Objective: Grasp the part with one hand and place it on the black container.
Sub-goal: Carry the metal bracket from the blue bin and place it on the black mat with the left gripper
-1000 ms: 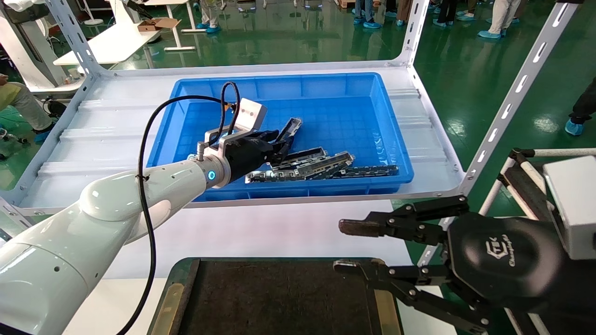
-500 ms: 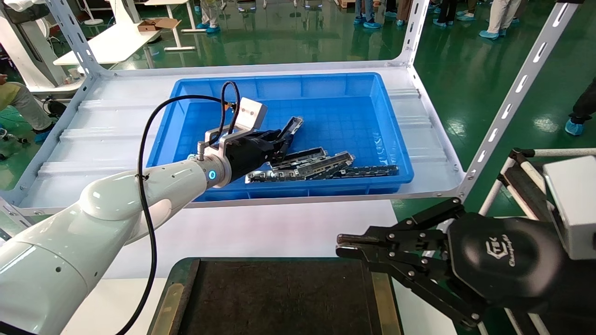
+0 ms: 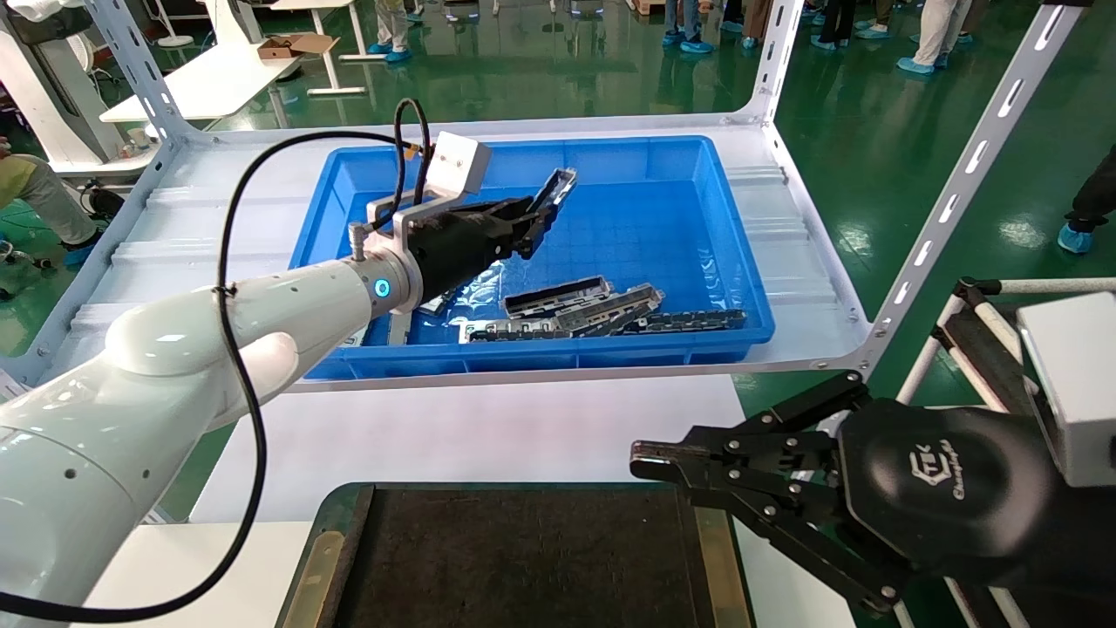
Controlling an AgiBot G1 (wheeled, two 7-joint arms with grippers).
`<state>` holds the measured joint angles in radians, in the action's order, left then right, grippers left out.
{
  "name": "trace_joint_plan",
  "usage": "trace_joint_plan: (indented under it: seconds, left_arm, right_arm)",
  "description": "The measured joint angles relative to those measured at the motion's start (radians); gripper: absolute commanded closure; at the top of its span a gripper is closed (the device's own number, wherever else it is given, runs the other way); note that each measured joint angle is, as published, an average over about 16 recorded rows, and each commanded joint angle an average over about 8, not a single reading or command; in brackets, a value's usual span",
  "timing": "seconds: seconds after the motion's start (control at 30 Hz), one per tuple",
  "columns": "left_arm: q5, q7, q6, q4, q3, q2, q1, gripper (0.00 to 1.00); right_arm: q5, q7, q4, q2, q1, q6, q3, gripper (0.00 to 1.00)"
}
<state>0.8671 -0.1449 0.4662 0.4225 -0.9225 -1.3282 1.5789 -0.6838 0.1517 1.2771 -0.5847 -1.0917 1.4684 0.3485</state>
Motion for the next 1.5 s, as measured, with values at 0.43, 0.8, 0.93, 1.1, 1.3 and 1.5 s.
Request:
trace_joint_plan:
  seconds: [0.43, 0.8, 0.93, 1.1, 1.3, 1.5]
  left_arm:
    - [-0.102, 0.060, 0.210, 0.119, 0.076, 0.113, -0.016, 1.00]
    - [-0.151, -0.027, 0.320, 0.384, 0.085, 0.268, -0.081, 1.00]
    - [-0.163, -0.067, 0.330, 0.493, 0.081, 0.325, -0.116, 1.00]
    - [-0.176, -0.109, 0.327, 0.624, 0.074, 0.391, -0.169, 1.00]
    - [-0.189, -0.144, 0.311, 0.763, 0.062, 0.457, -0.245, 1.00]
    - [-0.196, -0.162, 0.291, 0.862, 0.044, 0.503, -0.328, 1.00]
  right_arm:
    - [0.000, 0.000, 0.000, 0.000, 0.000, 0.000, 0.000, 1.00]
    - [0.000, 0.000, 0.000, 0.000, 0.000, 0.000, 0.000, 1.00]
    - [0.000, 0.000, 0.000, 0.000, 0.000, 0.000, 0.001, 1.00]
    - [0.000, 0.000, 0.000, 0.000, 0.000, 0.000, 0.001, 1.00]
    - [0.000, 0.000, 0.000, 0.000, 0.000, 0.000, 0.001, 1.00]
    - [0.001, 0.000, 0.000, 0.000, 0.000, 0.000, 0.001, 1.00]
